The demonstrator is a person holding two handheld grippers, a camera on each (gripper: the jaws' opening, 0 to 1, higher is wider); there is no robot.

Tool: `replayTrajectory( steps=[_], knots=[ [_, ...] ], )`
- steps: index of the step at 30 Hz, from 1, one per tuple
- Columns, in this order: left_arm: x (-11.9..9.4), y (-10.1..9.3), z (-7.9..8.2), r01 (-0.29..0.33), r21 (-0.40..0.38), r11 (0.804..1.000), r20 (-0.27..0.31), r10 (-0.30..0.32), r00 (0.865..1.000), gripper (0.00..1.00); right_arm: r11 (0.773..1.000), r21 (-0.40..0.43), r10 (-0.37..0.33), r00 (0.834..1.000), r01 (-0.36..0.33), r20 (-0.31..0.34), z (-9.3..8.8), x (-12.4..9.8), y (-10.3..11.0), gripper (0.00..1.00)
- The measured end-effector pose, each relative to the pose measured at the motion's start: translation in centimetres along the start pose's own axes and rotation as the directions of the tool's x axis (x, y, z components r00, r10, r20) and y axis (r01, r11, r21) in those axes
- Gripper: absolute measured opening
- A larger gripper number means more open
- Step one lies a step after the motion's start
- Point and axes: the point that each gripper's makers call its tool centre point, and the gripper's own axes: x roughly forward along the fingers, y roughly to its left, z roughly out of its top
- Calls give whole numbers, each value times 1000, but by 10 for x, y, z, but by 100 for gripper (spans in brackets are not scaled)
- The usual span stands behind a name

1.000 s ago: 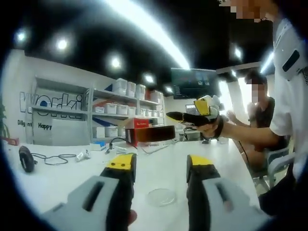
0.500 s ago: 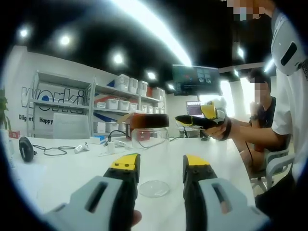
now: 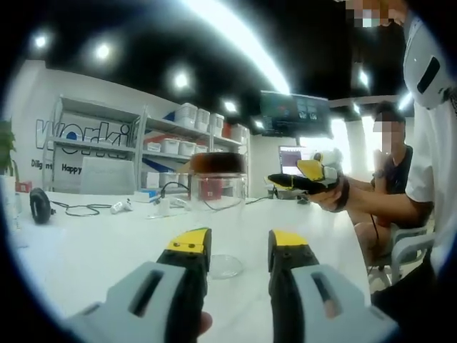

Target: Clamp the coffee can twist off the lid put the lid on the table pick up the lid cover the can tighten the lid

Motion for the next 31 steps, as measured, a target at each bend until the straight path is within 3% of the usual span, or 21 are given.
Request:
replayTrajectory(
  steps=[11, 15, 19, 28, 31],
  knots=[
    [-7, -7, -22, -5, -8, 1000, -63, 5, 998, 21, 998, 41, -37, 999, 37, 0, -21, -1, 4, 29],
    [-8, -12, -29, -1, 6, 1000, -88, 1, 996, 21, 997, 44, -63, 998, 65, -28, -34, -1, 3, 25],
    [-10, -12, -35, -3, 6, 1000, -100, 4, 995, 21, 995, 45, -82, 996, 84, -33, -39, -1, 5, 13],
    [-11, -9, -44, -12, 16, 1000, -136, 14, 991, 19, 991, 68, -109, 992, 113, -62, -55, -4, 3, 13],
    [-12, -11, -47, -1, 15, 1000, -154, 3, 988, 17, 990, 63, -122, 988, 128, -92, -65, -5, 3, 8]
  ],
)
